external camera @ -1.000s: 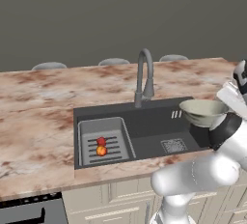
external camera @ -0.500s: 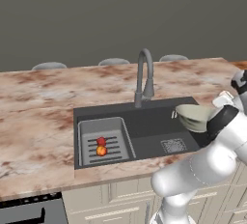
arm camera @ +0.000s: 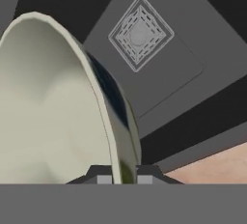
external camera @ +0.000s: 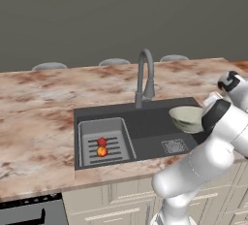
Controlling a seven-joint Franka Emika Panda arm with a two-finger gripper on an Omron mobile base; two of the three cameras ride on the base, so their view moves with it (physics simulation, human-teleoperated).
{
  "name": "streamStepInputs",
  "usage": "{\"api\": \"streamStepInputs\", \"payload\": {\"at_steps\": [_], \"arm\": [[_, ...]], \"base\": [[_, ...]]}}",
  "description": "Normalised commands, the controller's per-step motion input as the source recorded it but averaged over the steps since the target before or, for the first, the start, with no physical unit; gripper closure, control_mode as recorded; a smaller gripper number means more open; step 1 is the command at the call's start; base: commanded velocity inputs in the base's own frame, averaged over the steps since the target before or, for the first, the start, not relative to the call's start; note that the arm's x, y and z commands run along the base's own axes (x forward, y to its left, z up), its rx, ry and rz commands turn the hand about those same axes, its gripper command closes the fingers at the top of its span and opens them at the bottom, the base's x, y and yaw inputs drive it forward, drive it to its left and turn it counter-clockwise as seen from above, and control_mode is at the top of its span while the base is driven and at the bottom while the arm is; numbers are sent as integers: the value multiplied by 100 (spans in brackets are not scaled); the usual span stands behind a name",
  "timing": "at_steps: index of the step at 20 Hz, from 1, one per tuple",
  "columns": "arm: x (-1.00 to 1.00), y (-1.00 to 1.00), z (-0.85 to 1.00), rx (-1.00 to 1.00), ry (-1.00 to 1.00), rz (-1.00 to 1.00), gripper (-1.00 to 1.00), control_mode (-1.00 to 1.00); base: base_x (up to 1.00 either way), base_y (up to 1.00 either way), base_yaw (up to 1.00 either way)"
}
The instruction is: Dump the bell pepper and peach from the bowl so the bowl can be washed. Place the bowl in the sink after clearing the leftovers.
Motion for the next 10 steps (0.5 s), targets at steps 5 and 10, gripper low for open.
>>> {"api": "streamStepInputs", "payload": {"at_steps": [5,10], "arm": [[17,0,-44,-7,0,0,100,-100],[19,0,-43,-4,0,0,100,-100]], "base": [[0,0,0],[0,0,0]]}}
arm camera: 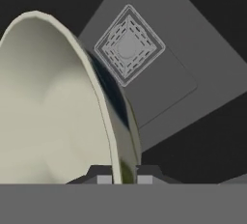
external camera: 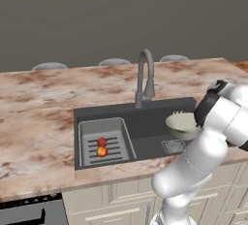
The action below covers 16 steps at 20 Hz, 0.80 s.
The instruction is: Dump the bell pepper and peach from the bowl so the bowl can be washed. Place the bowl in the sink after clearing the leftovers.
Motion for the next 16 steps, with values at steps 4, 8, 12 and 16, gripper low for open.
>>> {"api": "streamStepInputs", "payload": {"at_steps": [4,8,12,16], "arm": [[16,0,-40,-2,0,0,100,-100],[12,0,-19,-3,0,0,100,-100],[6,0,-29,-4,0,0,100,-100],[2,0,-35,-2,1,0,100,-100]], "base": [[0,0,0],[0,0,0],[0,0,0],[0,0,0]]}}
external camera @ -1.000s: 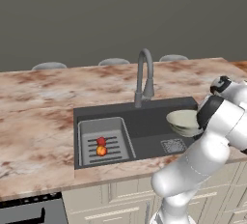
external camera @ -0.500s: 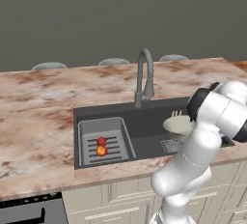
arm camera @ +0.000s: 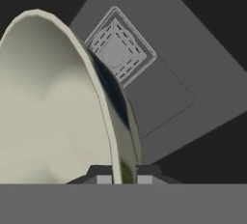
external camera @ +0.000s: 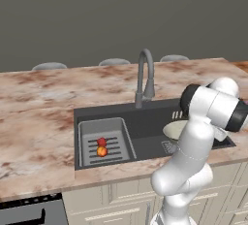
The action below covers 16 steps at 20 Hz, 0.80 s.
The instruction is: Dump the bell pepper and peach from the bowl so the bowl can be washed. Place the bowl in the sink after clearing the leftovers.
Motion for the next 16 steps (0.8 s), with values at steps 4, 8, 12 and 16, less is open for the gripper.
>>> {"api": "streamStepInputs", "payload": {"at_steps": [4,8,12,16], "arm": [[26,3,-23,-1,-1,0,100,-100],[22,6,-23,0,-5,0,100,-100],[9,3,-23,-4,-3,0,100,-100],[1,0,-41,-7,-3,0,100,-100]], "base": [[0,0,0],[0,0,0],[0,0,0],[0,0,0]]}}
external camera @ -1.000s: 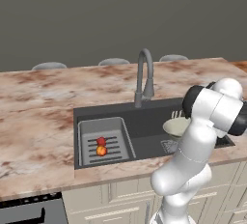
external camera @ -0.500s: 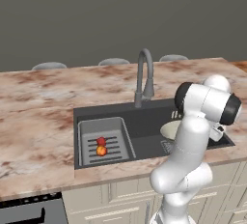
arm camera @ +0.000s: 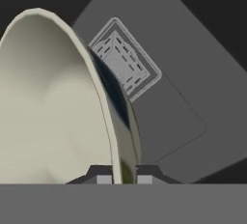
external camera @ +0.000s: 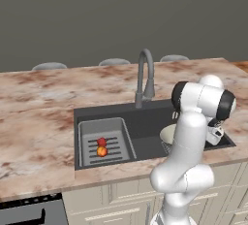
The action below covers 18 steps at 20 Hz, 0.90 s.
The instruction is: Dump the bell pepper and peach from the bowl so the bowl can be washed. Place the bowl in the sink after clearing the leftovers.
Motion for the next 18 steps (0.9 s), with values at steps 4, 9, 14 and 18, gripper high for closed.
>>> {"api": "streamStepInputs", "payload": {"at_steps": [4,9,14,18], "arm": [[14,13,-31,-9,-6,0,100,-100],[20,32,-43,-9,-4,0,100,-100],[9,11,-44,-13,0,0,100,-100],[7,0,-31,-10,1,0,100,-100]], "base": [[0,0,0],[0,0,0],[0,0,0],[0,0,0]]}}
